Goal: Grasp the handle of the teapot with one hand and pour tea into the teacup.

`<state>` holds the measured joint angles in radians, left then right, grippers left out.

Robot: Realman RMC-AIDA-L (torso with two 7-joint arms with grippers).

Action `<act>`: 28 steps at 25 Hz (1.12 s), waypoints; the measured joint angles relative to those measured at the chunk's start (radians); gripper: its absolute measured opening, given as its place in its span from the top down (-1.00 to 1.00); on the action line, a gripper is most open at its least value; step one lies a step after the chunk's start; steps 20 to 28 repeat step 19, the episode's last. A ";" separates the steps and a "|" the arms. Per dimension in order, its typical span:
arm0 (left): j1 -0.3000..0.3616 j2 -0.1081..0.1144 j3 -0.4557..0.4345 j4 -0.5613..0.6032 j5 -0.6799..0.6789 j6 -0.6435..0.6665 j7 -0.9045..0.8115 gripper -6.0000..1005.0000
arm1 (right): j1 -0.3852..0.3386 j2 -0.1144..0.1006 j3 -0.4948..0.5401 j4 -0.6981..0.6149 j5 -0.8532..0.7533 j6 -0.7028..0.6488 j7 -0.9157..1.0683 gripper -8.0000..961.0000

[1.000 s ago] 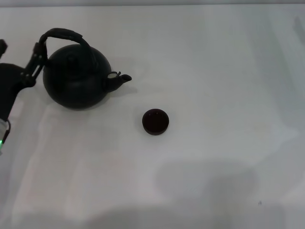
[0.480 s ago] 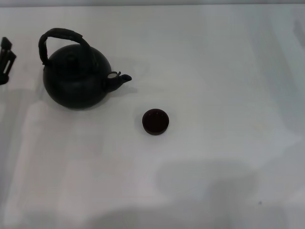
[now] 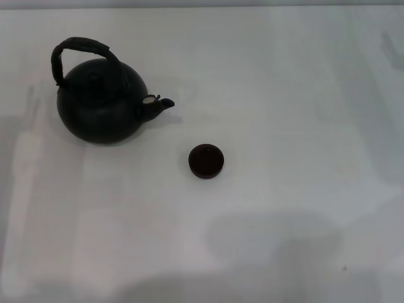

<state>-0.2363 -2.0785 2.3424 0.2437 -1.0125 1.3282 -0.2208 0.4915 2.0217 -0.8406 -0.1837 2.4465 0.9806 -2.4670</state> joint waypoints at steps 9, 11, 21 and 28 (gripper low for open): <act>-0.032 0.002 0.000 -0.028 -0.037 -0.010 0.000 -0.66 | 0.009 0.000 0.000 0.001 0.002 -0.002 -0.001 -0.76; -0.041 0.002 0.000 -0.036 -0.052 -0.012 0.000 -0.66 | 0.012 0.000 0.002 0.001 0.003 -0.006 -0.001 -0.76; -0.076 0.002 0.000 -0.047 -0.146 -0.021 -0.004 -0.66 | 0.013 0.000 0.006 0.001 0.006 -0.009 -0.001 -0.76; -0.076 0.002 0.000 -0.047 -0.146 -0.021 -0.004 -0.66 | 0.013 0.000 0.006 0.001 0.006 -0.009 -0.001 -0.76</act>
